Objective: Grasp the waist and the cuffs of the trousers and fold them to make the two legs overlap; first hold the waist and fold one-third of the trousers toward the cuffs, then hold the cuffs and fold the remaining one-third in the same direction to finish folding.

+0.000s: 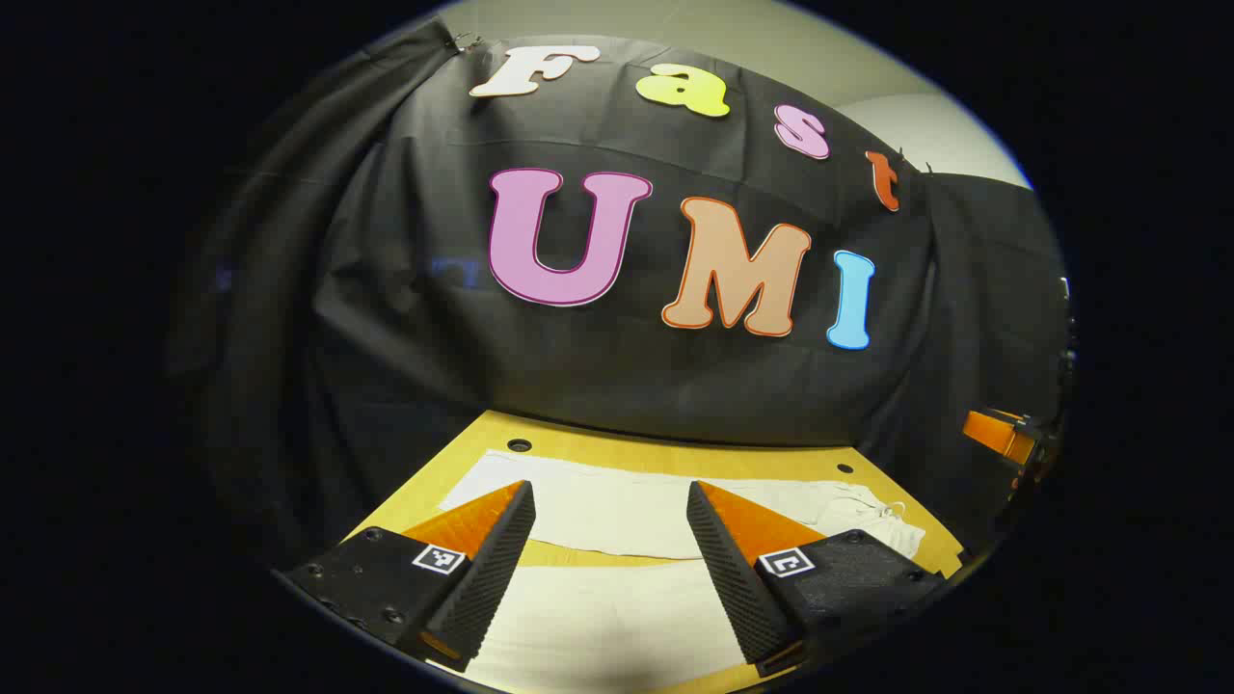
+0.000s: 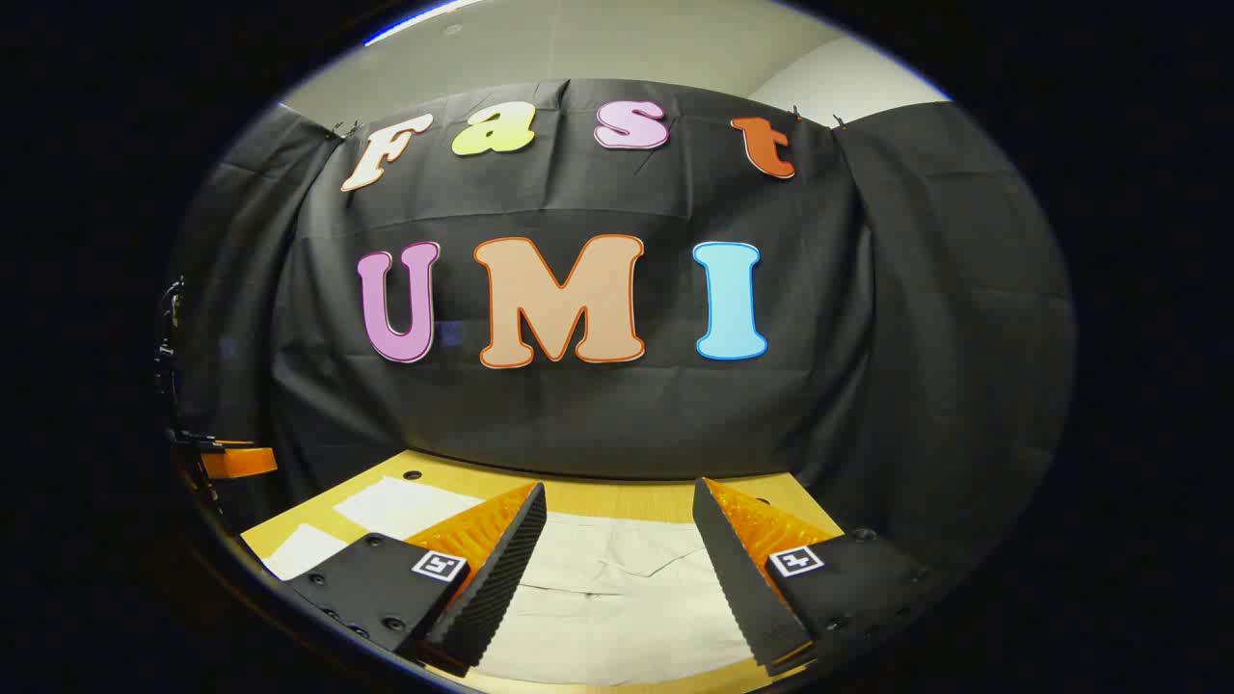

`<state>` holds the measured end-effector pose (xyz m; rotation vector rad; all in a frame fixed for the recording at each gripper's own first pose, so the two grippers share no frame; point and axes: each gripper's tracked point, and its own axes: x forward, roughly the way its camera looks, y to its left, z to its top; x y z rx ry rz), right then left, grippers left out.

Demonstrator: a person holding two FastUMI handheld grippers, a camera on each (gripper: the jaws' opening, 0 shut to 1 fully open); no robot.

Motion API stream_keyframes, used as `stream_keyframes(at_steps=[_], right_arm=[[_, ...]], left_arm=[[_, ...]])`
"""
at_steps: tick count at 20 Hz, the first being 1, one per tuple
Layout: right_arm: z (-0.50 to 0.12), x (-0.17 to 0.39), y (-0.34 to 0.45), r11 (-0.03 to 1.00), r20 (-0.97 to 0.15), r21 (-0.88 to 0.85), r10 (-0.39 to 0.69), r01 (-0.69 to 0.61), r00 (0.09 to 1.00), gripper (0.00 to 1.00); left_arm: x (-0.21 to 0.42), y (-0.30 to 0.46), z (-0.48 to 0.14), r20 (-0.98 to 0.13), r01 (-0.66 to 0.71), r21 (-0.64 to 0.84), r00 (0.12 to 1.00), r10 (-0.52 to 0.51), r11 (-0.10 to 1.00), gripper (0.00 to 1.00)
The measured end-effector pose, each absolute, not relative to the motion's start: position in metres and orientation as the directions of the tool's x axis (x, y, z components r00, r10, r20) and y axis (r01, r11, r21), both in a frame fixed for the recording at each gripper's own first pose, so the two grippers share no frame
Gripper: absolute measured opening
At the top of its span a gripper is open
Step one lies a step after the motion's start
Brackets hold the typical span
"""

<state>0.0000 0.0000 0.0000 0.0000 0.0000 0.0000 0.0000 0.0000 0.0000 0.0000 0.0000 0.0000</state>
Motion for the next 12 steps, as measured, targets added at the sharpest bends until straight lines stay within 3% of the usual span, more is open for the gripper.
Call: stream_keyframes(at_steps=[12], right_arm=[[-0.017, -0.017, 0.028, 0.999, -0.037, 0.005, -0.04, 0.04, 0.999, 0.98]], left_arm=[[-0.006, 0.029, -0.02, -0.049, 0.044, 0.042, 0.998, -0.042, 0.998, 0.94]])
